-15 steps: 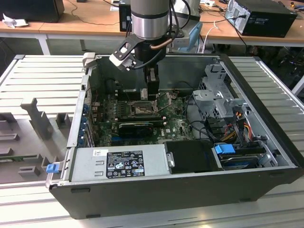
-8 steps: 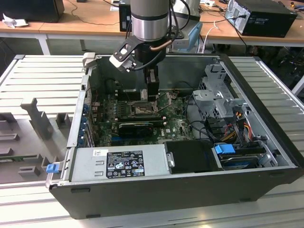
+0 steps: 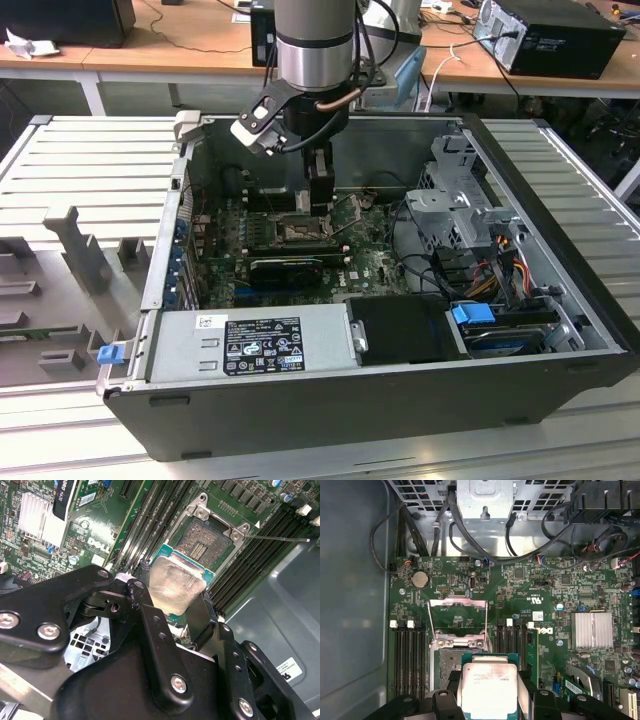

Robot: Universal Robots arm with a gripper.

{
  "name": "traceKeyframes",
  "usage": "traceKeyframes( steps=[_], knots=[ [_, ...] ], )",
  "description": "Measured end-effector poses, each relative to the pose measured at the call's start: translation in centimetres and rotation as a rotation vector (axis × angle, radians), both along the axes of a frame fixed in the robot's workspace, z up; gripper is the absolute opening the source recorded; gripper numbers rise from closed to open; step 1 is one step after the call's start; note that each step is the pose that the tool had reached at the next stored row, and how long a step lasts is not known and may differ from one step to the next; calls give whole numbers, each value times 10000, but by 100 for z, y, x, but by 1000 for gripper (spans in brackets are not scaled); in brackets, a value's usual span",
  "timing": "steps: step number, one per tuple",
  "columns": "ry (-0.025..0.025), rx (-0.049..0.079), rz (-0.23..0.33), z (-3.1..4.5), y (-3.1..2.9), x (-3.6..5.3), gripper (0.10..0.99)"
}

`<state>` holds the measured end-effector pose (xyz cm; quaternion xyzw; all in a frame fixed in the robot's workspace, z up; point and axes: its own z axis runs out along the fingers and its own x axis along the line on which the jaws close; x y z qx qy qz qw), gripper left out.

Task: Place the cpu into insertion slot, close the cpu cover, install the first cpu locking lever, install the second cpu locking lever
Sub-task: 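Place the cpu into insertion slot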

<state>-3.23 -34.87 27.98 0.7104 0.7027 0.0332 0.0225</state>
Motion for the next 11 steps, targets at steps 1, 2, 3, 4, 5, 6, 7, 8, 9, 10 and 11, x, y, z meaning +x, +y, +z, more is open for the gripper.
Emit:
traceKeyframes(
  steps=[1,2,3,4,5,6,7,8,9,10,11],
  knots=[
    [1,0,0,-4,0,0,529],
    [1,-1,0,-11,0,0,529],
    [1,-1,0,-17,0,0,529],
    [0,-1,0,-21,0,0,529],
    [1,-1,0,-26,0,0,529],
    [0,-1,0,-30,0,0,529],
    [1,0,0,-38,0,0,529],
    [1,-1,0,-46,0,0,529],
    [1,-1,0,-51,0,0,529],
    [1,-1,0,-58,0,0,529],
    [1,-1,0,-67,0,0,529]
  ],
)
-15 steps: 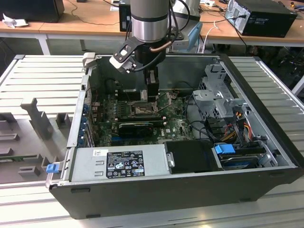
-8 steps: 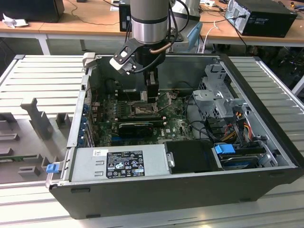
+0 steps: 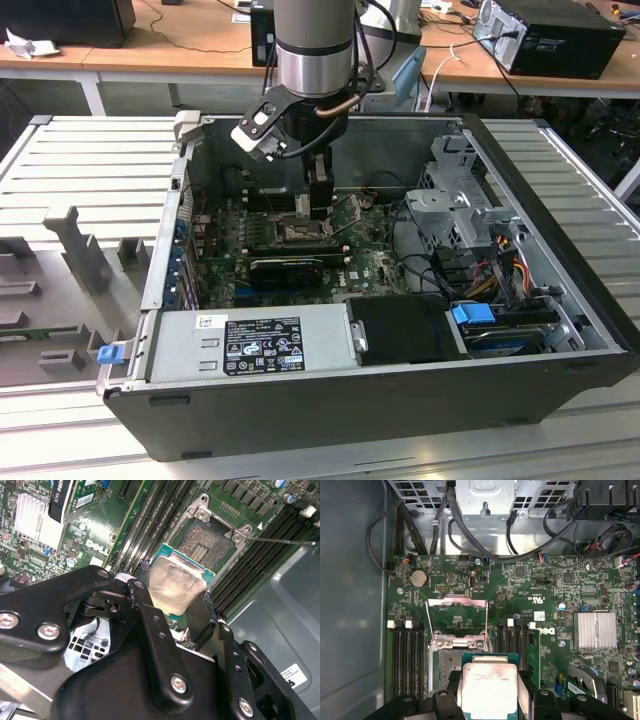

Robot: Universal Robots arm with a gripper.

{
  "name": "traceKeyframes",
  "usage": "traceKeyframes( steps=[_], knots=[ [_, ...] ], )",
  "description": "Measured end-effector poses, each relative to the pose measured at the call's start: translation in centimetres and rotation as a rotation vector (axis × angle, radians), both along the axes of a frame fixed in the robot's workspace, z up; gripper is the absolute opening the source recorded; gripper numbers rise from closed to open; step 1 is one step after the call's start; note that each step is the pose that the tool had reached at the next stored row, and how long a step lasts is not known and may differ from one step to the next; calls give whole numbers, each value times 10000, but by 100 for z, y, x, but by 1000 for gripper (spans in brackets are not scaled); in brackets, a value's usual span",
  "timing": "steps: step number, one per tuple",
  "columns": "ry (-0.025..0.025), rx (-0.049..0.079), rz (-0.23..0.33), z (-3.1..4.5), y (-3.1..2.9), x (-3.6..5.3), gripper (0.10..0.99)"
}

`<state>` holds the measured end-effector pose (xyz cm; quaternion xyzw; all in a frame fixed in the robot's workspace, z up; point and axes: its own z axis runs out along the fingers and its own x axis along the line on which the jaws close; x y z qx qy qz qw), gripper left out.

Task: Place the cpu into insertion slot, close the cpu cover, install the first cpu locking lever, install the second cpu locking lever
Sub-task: 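Place the cpu into insertion slot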

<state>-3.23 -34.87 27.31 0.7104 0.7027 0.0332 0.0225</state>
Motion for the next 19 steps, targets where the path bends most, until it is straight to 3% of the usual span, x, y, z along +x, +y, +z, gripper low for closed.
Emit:
traceKeyframes(
  steps=[19],
  knots=[
    [0,1,0,-145,19,0,529]
  ],
)
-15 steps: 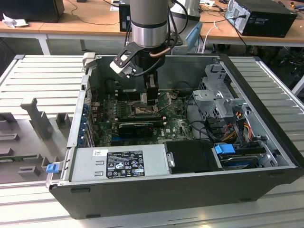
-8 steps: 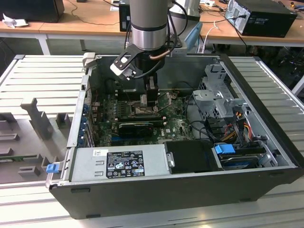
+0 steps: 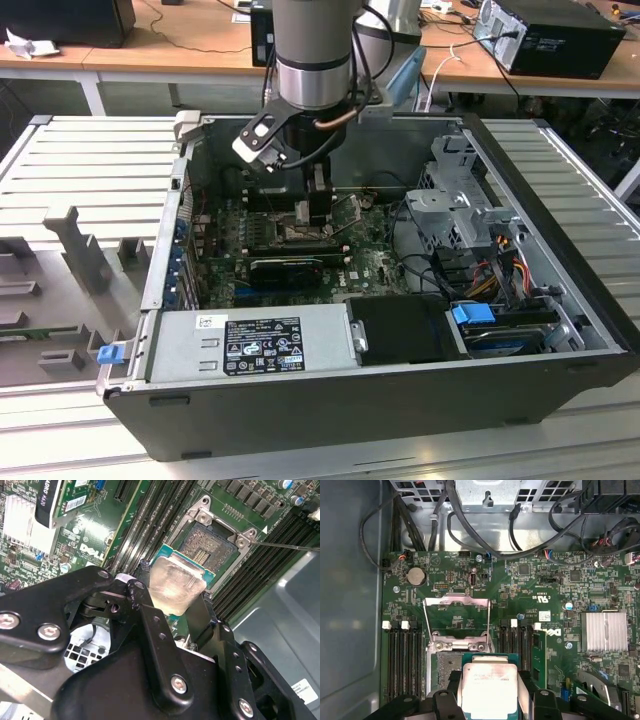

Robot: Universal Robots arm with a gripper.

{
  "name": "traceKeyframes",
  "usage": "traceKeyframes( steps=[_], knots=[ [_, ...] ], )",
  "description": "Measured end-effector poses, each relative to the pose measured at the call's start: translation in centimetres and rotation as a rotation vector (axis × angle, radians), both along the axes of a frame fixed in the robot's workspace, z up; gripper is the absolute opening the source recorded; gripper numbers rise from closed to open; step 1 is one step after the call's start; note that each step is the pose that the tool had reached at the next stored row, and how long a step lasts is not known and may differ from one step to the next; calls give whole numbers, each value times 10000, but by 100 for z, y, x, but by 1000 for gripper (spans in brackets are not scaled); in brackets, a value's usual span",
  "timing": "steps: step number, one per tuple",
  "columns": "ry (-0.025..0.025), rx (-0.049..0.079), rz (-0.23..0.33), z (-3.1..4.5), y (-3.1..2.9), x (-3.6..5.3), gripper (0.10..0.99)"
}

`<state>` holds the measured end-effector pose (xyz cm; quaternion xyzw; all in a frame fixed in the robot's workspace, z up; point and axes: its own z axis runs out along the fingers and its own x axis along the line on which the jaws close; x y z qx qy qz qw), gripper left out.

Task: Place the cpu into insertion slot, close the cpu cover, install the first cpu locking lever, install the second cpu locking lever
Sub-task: 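Place the cpu into insertion slot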

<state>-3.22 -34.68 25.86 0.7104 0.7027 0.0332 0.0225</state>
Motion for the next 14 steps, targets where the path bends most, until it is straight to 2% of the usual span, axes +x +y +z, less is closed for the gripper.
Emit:
traceKeyframes(
  steps=[3,8,12,14],
  knots=[
    [0,1,1,-26,12,0,529],
    [-1,1,153,-171,95,0,529],
    [0,1,182,-212,139,-8,529],
    [0,2,195,-241,144,-40,529]
  ],
)
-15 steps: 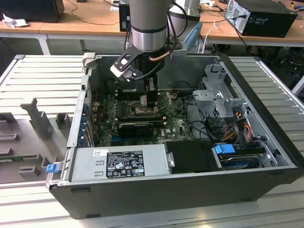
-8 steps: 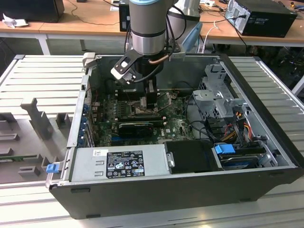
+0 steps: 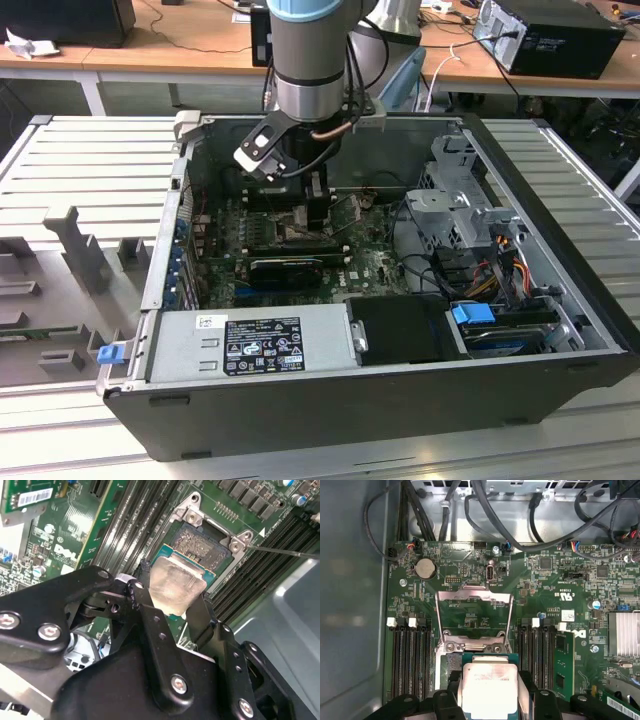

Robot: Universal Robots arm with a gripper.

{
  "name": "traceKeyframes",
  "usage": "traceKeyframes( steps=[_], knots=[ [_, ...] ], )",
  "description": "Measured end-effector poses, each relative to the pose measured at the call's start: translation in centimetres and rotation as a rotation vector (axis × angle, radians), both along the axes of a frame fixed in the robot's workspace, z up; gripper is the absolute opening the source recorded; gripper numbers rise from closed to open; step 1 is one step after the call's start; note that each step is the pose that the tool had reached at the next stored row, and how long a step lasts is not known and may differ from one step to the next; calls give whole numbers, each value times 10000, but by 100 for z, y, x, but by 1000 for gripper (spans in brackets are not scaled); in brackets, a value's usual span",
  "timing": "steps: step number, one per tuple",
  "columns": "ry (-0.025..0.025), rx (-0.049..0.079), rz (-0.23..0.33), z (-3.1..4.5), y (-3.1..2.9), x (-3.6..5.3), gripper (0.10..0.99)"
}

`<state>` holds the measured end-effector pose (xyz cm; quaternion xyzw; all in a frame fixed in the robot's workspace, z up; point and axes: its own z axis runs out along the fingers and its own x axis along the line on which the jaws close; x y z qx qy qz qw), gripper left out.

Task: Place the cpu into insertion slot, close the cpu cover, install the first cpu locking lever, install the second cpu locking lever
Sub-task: 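Place the cpu into insertion slot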

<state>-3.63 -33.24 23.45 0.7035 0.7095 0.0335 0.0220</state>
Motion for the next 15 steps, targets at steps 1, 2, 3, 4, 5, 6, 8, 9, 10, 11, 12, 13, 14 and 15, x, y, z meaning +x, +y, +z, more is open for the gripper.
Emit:
traceKeyframes(
  steps=[1,2,3,4,5,6,8,9,10,11,12,13,14,15],
  knots=[
    [0,4,7,-19,3,-22,529],
    [-1,8,13,-34,6,-32,529],
    [-1,10,18,-49,10,-37,529],
    [-1,14,30,-66,14,-47,529],
    [-1,16,44,-78,17,-53,529],
    [0,16,61,-90,22,-57,529],
    [1,23,105,-107,31,-62,529],
    [1,62,163,-124,41,-68,529],
    [1,75,166,-138,52,-69,529],
    [4,77,166,-153,65,-70,529],
    [4,78,167,-171,82,-75,529],
    [6,78,166,-198,97,-83,529],
    [15,78,166,-225,107,-90,529],
    [26,77,166,-242,114,-90,529]
  ],
)
